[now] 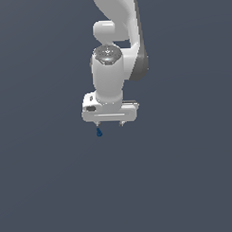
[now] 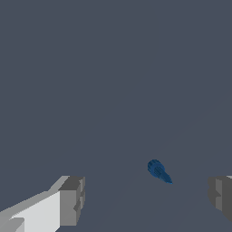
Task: Pick up the object and move it to a goal position.
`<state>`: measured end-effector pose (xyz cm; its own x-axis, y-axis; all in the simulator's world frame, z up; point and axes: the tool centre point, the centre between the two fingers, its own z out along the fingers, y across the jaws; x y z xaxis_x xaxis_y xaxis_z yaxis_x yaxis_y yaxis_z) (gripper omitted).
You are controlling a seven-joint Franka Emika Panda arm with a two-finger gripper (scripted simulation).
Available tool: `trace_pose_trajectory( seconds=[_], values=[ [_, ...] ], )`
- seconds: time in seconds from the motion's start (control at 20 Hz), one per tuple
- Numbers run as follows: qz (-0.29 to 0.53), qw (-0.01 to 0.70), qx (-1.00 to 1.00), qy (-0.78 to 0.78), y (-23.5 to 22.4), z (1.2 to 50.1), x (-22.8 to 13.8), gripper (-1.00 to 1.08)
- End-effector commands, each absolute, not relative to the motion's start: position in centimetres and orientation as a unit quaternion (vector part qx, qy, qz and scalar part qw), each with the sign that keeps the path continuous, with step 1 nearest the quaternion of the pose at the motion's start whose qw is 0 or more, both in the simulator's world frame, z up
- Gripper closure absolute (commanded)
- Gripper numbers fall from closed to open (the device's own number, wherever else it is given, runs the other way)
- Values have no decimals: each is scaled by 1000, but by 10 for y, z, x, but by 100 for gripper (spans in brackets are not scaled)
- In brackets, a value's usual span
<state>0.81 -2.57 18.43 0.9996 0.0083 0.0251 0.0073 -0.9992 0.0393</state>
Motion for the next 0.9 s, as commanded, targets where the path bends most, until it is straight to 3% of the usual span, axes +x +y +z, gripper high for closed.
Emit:
trace_pose_trajectory(
  seconds=[0.0, 0.85],
  values=[
    [12, 19, 1000, 5, -26, 183, 8, -92],
    [3, 6, 999, 54, -76, 119, -29, -92]
  ],
)
